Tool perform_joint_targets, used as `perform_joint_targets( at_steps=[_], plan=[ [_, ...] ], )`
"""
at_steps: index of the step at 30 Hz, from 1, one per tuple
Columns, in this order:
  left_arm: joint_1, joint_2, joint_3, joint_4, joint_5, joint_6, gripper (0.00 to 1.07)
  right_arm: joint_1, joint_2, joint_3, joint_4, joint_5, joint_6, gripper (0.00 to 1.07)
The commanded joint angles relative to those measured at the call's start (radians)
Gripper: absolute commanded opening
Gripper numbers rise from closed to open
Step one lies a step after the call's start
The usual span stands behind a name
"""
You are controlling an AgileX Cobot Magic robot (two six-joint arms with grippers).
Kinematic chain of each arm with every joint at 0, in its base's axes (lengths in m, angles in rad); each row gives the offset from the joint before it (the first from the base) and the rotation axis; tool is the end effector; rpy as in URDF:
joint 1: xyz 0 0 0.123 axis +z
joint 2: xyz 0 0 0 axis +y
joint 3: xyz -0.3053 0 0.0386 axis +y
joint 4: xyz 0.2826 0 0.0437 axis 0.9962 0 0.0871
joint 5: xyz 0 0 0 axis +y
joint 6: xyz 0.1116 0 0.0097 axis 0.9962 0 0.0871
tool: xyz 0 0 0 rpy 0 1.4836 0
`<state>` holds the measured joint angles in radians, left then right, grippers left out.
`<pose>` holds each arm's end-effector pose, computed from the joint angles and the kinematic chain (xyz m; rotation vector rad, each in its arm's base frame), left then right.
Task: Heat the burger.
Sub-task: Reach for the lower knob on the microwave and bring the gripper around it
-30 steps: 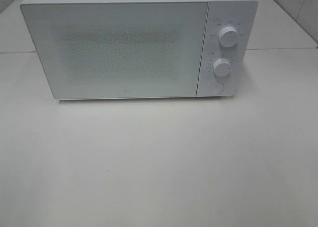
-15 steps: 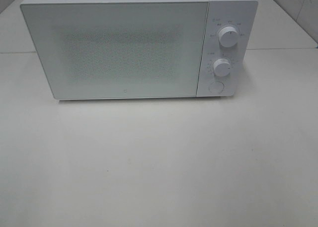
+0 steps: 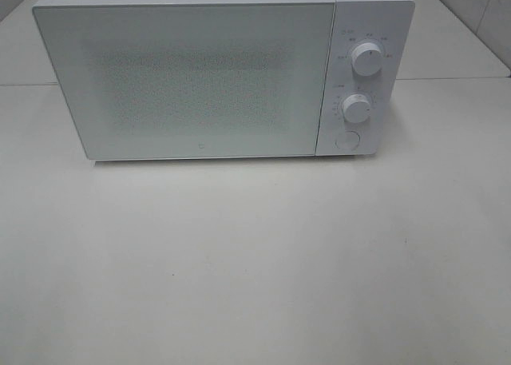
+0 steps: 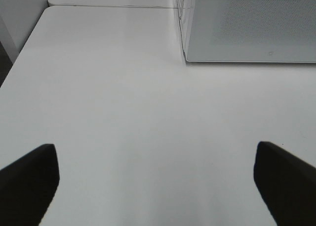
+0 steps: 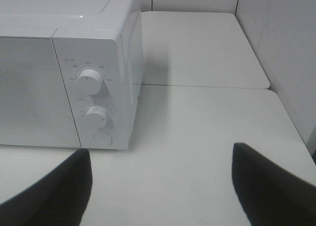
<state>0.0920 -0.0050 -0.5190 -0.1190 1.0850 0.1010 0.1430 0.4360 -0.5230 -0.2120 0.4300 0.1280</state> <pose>0.0176 -0.0102 0.2887 0.0181 2.0388 -0.0214 0.1256 0.0081 0.3276 -0.1269 1.8127 -0.0247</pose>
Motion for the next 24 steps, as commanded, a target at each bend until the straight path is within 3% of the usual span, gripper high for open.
perform_joint_targets(
  at_steps=[1,22,24],
  plan=[
    [0.003,-0.012,0.002,-0.009,-0.011,-0.004,1.0,-0.007,0.034,-0.01,-0.01,-0.07,-0.002,0.76],
    [0.003,-0.012,0.002,-0.009,-0.011,-0.004,1.0,-0.007,0.366,-0.006,-0.013,-0.481,0.025,0.76],
    [0.003,-0.012,0.002,-0.009,-0.011,-0.004,1.0,-0.007,0.414,0.029,-0.012,-0.588,0.025,0.76]
  ],
)
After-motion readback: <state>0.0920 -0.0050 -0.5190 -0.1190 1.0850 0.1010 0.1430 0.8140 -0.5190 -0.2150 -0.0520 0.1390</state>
